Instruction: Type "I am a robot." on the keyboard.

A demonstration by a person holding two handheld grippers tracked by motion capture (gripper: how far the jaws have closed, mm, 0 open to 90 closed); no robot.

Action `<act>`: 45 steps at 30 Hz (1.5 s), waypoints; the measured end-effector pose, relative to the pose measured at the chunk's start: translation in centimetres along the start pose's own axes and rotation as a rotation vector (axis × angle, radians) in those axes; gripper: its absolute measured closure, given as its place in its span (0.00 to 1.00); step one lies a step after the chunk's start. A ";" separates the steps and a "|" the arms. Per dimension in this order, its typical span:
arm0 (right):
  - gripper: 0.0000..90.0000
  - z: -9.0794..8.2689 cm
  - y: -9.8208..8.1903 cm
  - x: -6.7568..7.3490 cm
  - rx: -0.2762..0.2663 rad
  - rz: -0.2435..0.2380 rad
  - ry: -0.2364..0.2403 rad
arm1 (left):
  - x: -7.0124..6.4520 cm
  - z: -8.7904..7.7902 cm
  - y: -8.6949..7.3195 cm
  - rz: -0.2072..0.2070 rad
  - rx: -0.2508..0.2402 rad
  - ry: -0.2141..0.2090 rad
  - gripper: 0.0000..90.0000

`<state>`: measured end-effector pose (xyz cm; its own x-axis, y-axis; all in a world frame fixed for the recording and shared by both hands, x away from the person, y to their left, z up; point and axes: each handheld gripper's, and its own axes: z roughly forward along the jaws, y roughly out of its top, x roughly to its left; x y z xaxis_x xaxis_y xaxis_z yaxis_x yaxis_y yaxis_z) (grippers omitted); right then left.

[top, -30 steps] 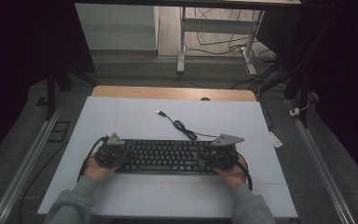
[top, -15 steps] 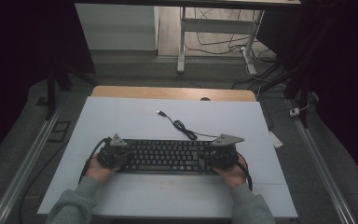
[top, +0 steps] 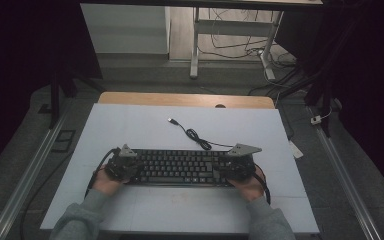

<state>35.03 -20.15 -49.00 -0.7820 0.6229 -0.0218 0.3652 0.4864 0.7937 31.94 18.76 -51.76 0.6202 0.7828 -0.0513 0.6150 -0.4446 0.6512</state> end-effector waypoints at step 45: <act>0.61 0.0 -0.1 -0.2 -0.004 0.005 -0.006 | 0.5 -2.6 0.6 -0.101 -0.206 -0.060 0.35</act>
<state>35.11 -20.30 -49.03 -0.7774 0.6287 -0.0214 0.3670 0.4809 0.7963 31.36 20.03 -49.43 0.5925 0.7885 -0.1651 0.5668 -0.2624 0.7810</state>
